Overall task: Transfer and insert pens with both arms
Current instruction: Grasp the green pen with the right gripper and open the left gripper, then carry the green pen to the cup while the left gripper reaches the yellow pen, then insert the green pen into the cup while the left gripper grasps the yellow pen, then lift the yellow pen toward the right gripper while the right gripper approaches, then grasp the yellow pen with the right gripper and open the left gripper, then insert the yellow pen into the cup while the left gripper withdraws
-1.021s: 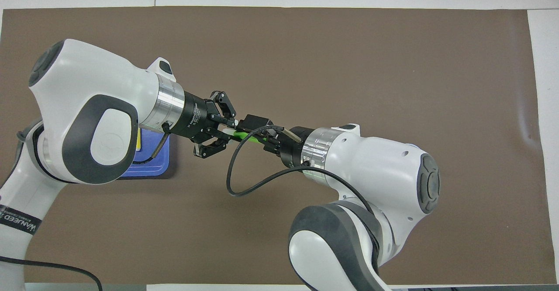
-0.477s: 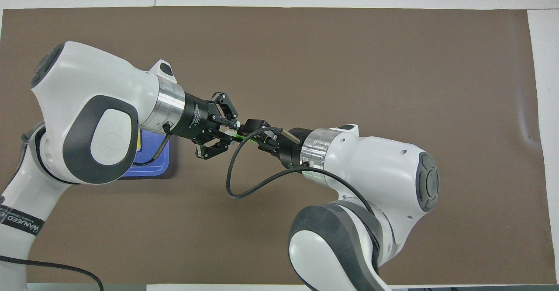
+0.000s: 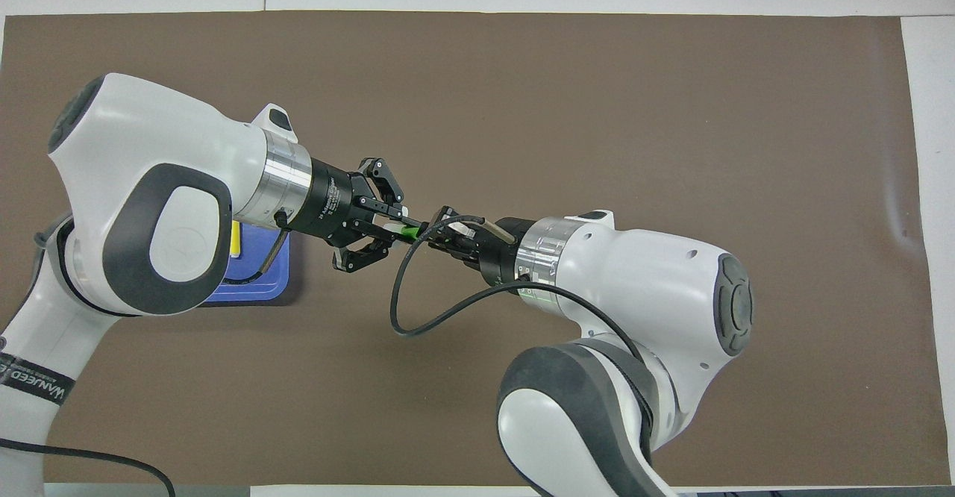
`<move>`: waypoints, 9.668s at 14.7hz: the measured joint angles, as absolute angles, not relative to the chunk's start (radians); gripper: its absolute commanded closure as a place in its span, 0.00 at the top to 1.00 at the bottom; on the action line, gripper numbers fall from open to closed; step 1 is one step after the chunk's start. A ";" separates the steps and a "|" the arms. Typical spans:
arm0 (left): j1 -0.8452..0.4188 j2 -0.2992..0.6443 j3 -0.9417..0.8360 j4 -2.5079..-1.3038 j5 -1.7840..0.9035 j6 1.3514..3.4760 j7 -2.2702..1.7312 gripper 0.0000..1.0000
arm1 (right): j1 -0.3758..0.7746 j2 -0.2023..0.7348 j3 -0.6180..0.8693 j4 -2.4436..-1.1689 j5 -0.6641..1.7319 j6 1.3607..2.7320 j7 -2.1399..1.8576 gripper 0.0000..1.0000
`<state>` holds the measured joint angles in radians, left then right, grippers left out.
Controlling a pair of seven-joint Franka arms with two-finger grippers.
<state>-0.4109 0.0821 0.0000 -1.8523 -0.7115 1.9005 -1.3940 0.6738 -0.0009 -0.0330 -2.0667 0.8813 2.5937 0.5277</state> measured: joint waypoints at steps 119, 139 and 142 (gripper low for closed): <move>-0.395 0.164 -0.006 -1.681 -0.786 1.776 -1.536 1.00 | 0.476 -0.074 0.075 -2.030 0.713 2.396 0.485 0.00; -0.273 0.159 0.017 -1.703 -0.387 1.764 -0.947 1.00 | 0.110 -0.135 0.062 -2.091 0.009 1.882 -0.213 0.03; -0.262 0.156 0.018 -1.685 -0.277 1.730 -0.808 1.00 | 0.110 -0.135 0.063 -2.111 0.009 1.886 -0.213 0.53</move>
<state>-0.2617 0.1559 0.0175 -1.6855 -0.2766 1.7300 -0.8078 0.1105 -0.1352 0.0635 -2.1112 0.0095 1.8858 -0.2130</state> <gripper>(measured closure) 0.000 0.828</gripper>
